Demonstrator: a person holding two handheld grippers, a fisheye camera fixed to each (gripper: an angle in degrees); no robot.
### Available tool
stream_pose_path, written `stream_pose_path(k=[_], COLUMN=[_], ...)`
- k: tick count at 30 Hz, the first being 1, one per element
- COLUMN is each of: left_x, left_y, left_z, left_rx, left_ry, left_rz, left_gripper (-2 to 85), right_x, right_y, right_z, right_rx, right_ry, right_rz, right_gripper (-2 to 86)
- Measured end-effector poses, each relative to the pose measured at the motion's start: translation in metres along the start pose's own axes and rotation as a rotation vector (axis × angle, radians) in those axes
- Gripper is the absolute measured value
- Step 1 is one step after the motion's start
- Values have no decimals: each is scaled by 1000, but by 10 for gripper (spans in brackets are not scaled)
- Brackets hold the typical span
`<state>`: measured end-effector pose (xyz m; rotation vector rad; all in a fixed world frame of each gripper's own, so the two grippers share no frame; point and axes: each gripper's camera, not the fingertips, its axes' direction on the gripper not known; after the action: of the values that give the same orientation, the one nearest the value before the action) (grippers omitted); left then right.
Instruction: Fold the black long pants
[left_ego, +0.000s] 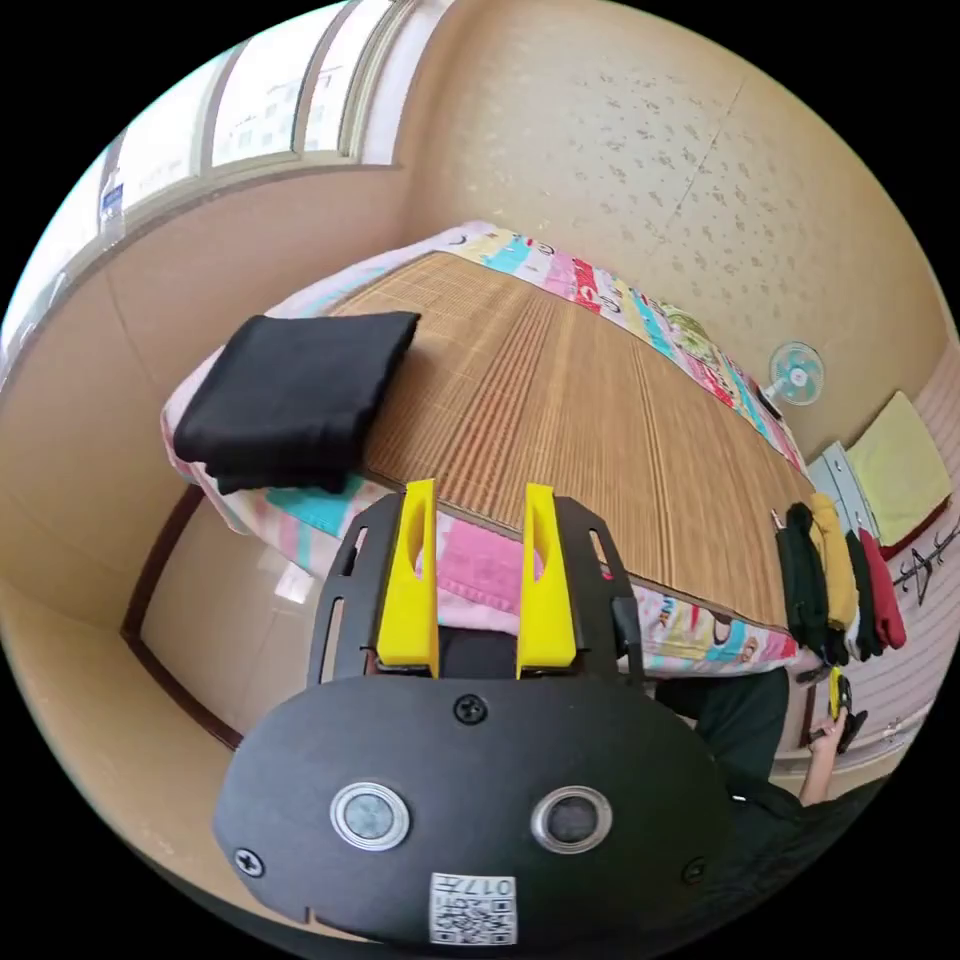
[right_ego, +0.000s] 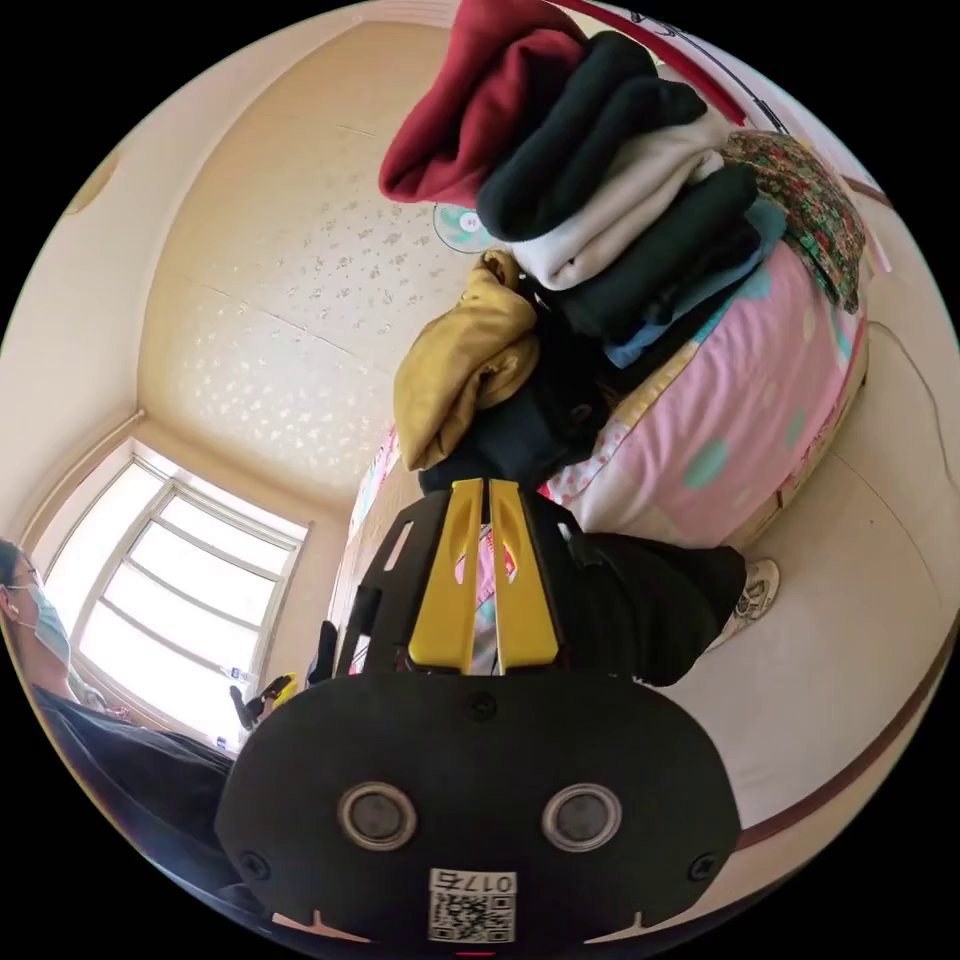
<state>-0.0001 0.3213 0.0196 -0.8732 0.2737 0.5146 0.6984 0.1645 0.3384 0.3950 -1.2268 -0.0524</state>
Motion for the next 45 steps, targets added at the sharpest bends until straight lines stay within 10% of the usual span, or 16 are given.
stream_pose_path(k=[11, 16, 25, 32, 35, 40, 45], left_x=[-27, 3, 165, 129, 86, 34, 70], left_y=[-94, -153, -214, -198, -158, -51, -1], left_z=[107, 32, -100, -98, -47, 79, 81], left_rx=[-272, -64, 108, 320, 280, -117, -35], left_ry=[-289, 420, 1124, 1487, 1357, 650, 233], left_rz=[24, -22, 259, 58, -134, -315, -212], left_gripper=[51, 46, 41, 43, 45, 61, 114], right_x=[-88, -139, -208, -186, -170, -138, -119], right_y=[-24, -24, 19, 27, 23, 14, 11], right_z=[46, 90, 202, 237, 240, 241, 255], right_rx=[-62, -229, -524, -587, -588, -588, -616], right_ry=[-184, -284, -416, -518, -490, -448, -437], right_rz=[-170, -332, -508, -349, -309, -242, -194], right_gripper=[11, 13, 51, 109, 115, 116, 116])
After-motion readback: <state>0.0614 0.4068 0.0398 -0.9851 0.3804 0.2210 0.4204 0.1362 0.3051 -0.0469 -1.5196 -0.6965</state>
